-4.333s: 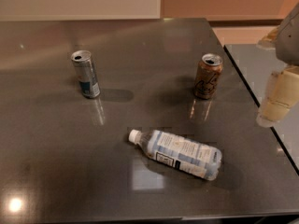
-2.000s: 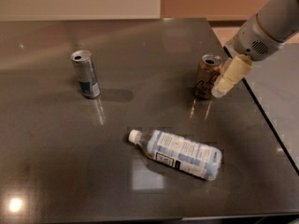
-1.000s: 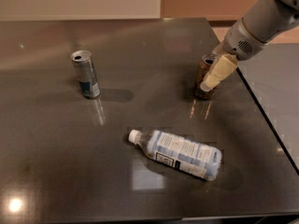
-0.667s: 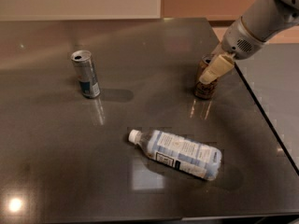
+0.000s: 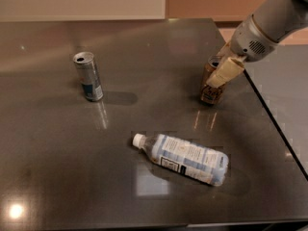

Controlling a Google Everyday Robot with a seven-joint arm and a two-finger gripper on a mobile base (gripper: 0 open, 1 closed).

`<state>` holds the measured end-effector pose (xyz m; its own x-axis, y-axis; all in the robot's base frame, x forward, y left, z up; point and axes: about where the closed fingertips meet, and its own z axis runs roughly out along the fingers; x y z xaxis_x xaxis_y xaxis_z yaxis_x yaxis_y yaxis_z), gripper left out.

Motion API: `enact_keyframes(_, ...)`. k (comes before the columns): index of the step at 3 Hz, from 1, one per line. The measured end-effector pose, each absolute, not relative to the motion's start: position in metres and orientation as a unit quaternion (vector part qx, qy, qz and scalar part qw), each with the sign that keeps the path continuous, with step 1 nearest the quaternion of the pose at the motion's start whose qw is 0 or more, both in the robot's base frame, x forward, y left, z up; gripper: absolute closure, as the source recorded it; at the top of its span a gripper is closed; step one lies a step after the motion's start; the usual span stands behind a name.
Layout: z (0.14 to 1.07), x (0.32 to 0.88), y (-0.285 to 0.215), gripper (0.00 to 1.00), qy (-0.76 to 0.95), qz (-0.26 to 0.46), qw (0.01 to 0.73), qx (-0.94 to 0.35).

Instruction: Move orange can near blue plastic bottle

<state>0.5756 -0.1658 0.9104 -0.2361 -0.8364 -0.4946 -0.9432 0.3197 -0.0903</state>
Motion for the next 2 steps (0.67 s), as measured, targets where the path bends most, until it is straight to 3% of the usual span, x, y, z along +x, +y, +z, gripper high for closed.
enact_keyframes(1,0.919,0.552,-0.156,1.0,0.75,0.128,0.236,-0.605)
enact_keyframes(2,0.927,0.523,-0.145,1.0,0.724,0.15,0.239,-0.63)
